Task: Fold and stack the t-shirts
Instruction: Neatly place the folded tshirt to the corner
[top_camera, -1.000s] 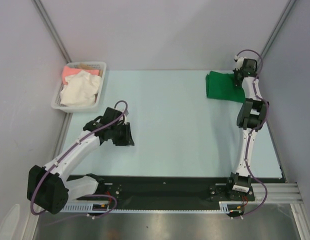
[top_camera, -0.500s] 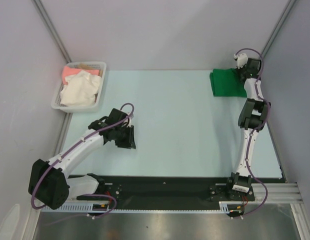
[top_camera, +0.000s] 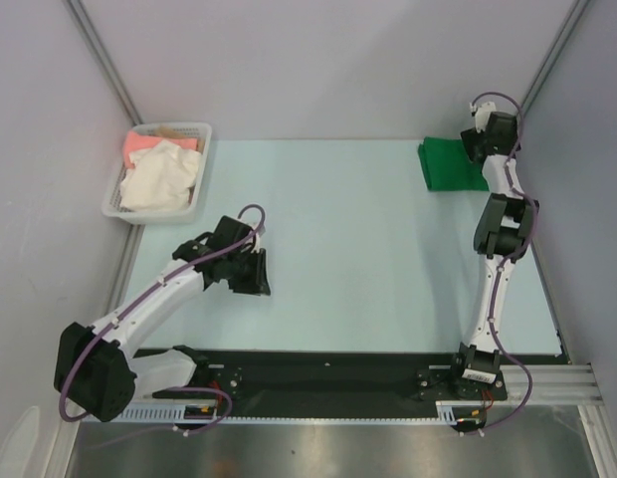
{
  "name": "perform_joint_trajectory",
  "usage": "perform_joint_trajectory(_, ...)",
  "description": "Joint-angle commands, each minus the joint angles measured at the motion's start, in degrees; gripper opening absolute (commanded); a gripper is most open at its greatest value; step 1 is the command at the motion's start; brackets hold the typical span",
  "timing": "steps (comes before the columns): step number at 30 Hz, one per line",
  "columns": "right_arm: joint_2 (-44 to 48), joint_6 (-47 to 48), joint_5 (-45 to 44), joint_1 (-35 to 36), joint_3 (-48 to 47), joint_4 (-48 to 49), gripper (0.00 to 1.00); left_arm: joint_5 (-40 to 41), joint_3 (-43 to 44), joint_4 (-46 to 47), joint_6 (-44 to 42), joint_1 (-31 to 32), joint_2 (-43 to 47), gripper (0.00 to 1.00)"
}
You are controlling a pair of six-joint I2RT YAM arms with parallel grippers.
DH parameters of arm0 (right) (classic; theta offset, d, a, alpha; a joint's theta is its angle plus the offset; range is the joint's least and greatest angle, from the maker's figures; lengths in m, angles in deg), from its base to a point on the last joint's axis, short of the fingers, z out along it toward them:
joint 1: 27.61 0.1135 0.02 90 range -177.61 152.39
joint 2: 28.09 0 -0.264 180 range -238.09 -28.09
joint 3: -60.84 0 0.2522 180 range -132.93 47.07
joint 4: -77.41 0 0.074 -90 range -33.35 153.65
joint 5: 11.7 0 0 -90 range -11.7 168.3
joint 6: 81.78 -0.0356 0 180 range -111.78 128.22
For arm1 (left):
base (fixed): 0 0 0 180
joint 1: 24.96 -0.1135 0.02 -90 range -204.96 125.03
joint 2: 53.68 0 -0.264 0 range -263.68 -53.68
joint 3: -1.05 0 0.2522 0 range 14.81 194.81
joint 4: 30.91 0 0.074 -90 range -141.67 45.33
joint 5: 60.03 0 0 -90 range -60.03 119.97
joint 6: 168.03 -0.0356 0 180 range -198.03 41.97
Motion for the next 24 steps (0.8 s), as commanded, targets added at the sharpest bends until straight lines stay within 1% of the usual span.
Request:
perform_joint_trajectory(1,15.7,-6.7,-13.2,3.2,5.3,2.9,1.00,0.5,0.1,1.0,0.7,0.4,4.0,0.35)
perform_joint_trajectory(2,18.1,-9.5,-13.4,3.9,6.6,-0.6,1.00,0.7,-0.3,1.3,1.4,0.4,5.7,0.35)
perform_joint_trajectory(3,23.5,-15.9,-13.5,4.7,8.0,-2.1,1.00,0.2,-0.8,1.9,3.5,0.4,6.6,0.36)
perform_joint_trajectory(4,26.1,-19.7,-13.0,6.4,11.2,-4.0,1.00,-0.9,-1.5,3.5,4.2,0.4,7.8,0.38)
perform_joint_trajectory(5,28.8,-23.3,-11.6,7.2,13.3,-7.6,1.00,-4.0,-3.0,7.0,4.9,0.5,10.4,0.42)
perform_joint_trajectory(6,35.0,-31.4,-7.4,8.1,15.9,-8.9,1.00,-4.5,-3.9,8.8,7.4,0.6,12.0,0.43)
perform_joint_trajectory(7,38.0,-34.7,-5.8,10.3,22.8,-9.5,1.00,-4.5,-4.5,10.0,8.5,0.6,13.3,0.46)
perform_joint_trajectory(9,44.6,-42.9,-2.2,12.3,31.1,-8.9,1.00,-3.4,-5.5,12.0,10.3,0.6,17.2,0.49)
perform_joint_trajectory(10,50.5,-45.5,-1.1,15.0,38.4,-8.8,1.00,-2.8,-5.3,12.1,10.4,0.6,18.1,0.52)
perform_joint_trajectory(11,53.1,-47.8,-1.0,18.1,42.4,-9.2,1.00,-2.1,-4.9,12.3,10.3,0.6,19.2,0.54)
perform_joint_trajectory(12,55.7,-49.7,0.5,19.5,46.0,-9.9,1.00,-1.1,-4.8,12.7,10.5,0.6,20.8,0.56)
perform_joint_trajectory(13,61.4,-55.4,0.8,20.7,49.6,-10.7,1.00,-0.9,-4.9,12.8,11.1,0.6,21.5,0.56)
perform_joint_trajectory(14,64.1,-58.4,1.9,22.5,58.0,-10.7,1.00,-0.9,-5.1,12.9,11.8,0.5,22.3,0.57)
perform_joint_trajectory(15,67.5,-61.4,4.2,22.9,61.9,-10.8,1.00,-1.7,-5.7,14.8,14.5,0.5,23.2,0.57)
perform_joint_trajectory(16,70.5,-66.8,6.8,23.5,66.9,-10.8,1.00,-3.0,-6.8,16.4,16.3,0.5,25.6,0.57)
perform_joint_trajectory(17,77.5,-69.7,9.7,23.7,75.2,-10.2,1.00,-3.8,-10.1,18.1,18.4,0.6,26.9,0.57)
perform_joint_trajectory(18,81.2,-71.7,11.3,23.5,79.9,-10.0,1.00,-4.6,-12.2,22.9,23.3,0.6,28.8,0.57)
perform_joint_trajectory(19,84.6,-74.2,12.5,23.4,83.6,-10.7,1.00,-6.7,-14.8,25.5,25.8,0.6,32.2,0.58)
perform_joint_trajectory(20,92.8,-79.5,14.3,23.4,92.4,-10.0,1.00,-7.6,-20.0,28.3,30.9,0.6,34.3,0.58)
perform_joint_trajectory(21,96.7,-81.5,16.1,23.6,96.9,-8.4,1.00,-9.0,-22.7,30.6,33.6,0.6,36.0,0.58)
perform_joint_trajectory(22,101.5,-84.3,19.8,24.1,101.1,-5.4,1.00,-10.9,-25.2,35.8,35.8,0.5,40.2,0.58)
perform_joint_trajectory(23,105.7,-90.1,21.6,24.5,105.8,-4.4,1.00,-11.9,-29.9,37.8,37.4,0.6,42.3,0.57)
perform_joint_trajectory(24,114.3,-93.7,23.2,24.9,112.5,-3.9,1.00,-12.5,-31.8,39.0,41.1,0.6,44.3,0.57)
